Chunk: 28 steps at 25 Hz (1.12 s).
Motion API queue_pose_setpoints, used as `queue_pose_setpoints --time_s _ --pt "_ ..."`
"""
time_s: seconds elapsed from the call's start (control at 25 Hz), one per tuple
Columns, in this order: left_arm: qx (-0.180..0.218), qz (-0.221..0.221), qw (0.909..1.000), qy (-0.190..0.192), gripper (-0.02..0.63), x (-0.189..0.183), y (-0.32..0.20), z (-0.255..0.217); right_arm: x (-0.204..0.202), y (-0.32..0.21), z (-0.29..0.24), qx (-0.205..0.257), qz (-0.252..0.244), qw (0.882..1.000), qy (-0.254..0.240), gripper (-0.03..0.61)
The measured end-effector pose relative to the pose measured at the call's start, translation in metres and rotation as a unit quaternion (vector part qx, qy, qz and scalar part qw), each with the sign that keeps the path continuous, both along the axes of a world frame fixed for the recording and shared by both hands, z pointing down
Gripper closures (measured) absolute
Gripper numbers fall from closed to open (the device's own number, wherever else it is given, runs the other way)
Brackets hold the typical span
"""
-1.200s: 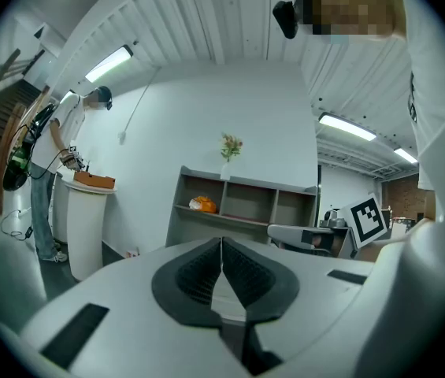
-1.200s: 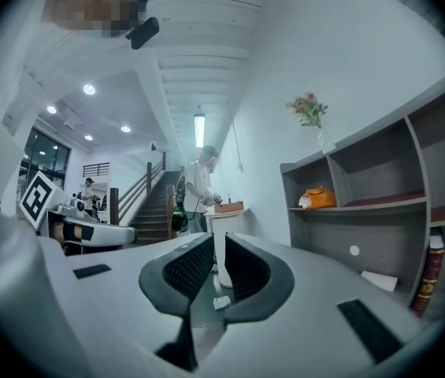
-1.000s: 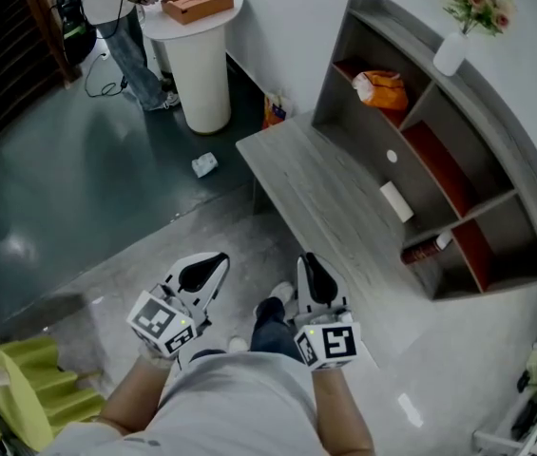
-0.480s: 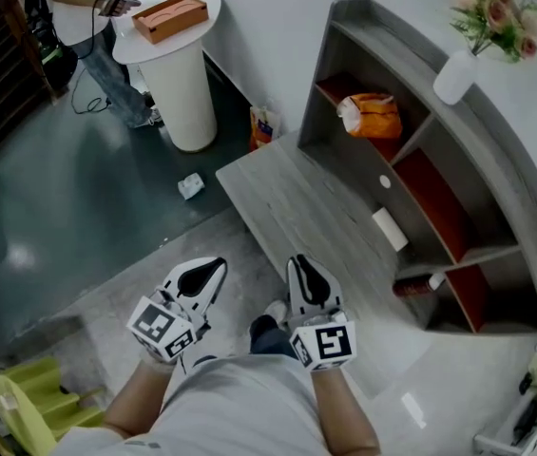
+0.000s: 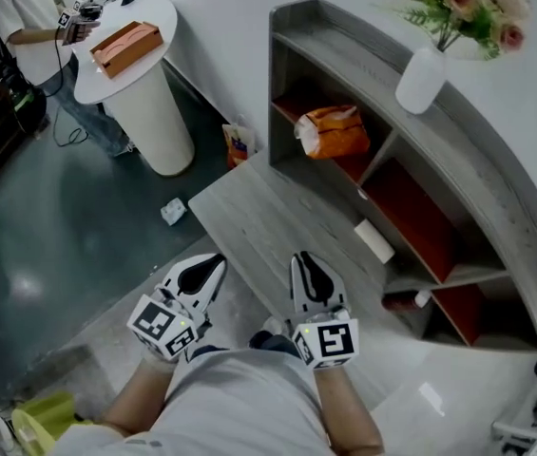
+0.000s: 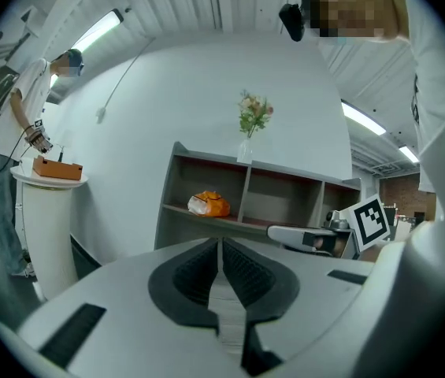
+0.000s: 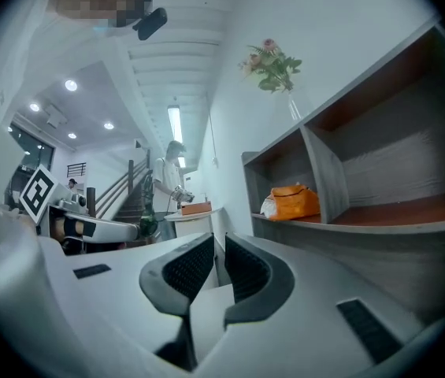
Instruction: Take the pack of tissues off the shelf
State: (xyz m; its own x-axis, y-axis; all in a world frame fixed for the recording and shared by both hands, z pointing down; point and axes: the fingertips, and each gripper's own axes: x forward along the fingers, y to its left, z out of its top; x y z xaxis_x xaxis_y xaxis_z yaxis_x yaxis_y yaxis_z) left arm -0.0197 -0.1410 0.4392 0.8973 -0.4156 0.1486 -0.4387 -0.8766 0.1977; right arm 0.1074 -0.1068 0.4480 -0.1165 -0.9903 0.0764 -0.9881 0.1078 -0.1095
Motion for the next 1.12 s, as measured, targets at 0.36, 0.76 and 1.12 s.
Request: queue_pose_setpoints --time_s 0.36,0.76,1.12 --pt "0.015 0.025 0.9995 -0.009 0.592 0.056 -0.031 -0.005 0.043 -0.006 -0.006 0.004 0.045 0.999 -0.004 0.528" --pt "0.027 0.089 0.9956 -0.012 0.591 0.123 -0.079 -0.011 0.071 -0.007 -0.011 -0.006 0.125 0.992 -0.001 0.526" --pt "0.028 0.143 0.9892 -0.019 0.495 0.182 -0.127 -0.006 0.097 -0.011 -0.024 0.003 0.234 0.972 0.000 0.528"
